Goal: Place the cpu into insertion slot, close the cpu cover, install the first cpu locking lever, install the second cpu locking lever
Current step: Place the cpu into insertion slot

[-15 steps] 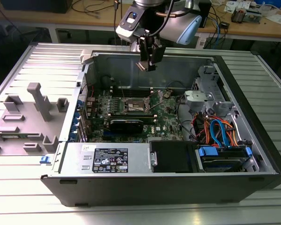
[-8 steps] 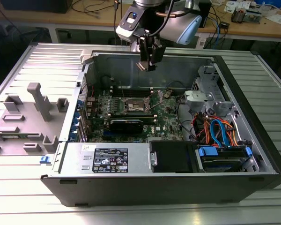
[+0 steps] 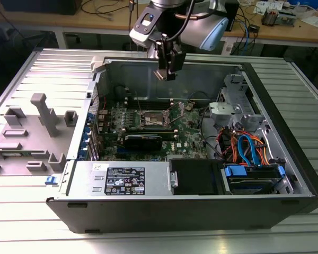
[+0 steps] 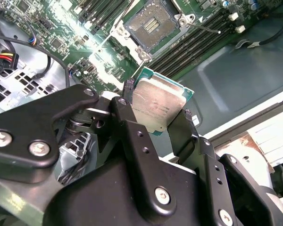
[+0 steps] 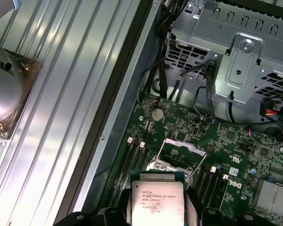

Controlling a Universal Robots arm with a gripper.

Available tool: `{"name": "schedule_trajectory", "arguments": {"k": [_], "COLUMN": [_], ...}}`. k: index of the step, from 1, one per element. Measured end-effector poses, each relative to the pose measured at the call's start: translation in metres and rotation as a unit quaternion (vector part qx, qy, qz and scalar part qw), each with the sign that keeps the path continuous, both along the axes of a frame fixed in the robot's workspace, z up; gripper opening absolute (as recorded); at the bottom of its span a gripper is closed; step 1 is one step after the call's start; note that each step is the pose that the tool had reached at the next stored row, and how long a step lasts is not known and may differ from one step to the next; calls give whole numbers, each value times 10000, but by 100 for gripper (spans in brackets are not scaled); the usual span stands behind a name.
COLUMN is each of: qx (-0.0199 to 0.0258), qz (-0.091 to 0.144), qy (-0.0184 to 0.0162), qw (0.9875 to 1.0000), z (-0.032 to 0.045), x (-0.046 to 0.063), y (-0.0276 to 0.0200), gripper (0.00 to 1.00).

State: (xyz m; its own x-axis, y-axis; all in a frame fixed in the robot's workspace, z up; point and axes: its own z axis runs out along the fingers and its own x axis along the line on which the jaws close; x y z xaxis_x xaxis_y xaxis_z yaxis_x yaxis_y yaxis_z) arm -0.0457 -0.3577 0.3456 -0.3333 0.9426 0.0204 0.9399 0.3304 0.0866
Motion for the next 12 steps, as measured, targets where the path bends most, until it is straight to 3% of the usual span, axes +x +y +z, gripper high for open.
{"name": "schedule_trajectory", "arguments": {"k": [12], "qx": [0], "qz": [-83], "qy": [0], "qw": [10000], "z": [-1], "x": [-38], "y": [0], "gripper": [54]}}
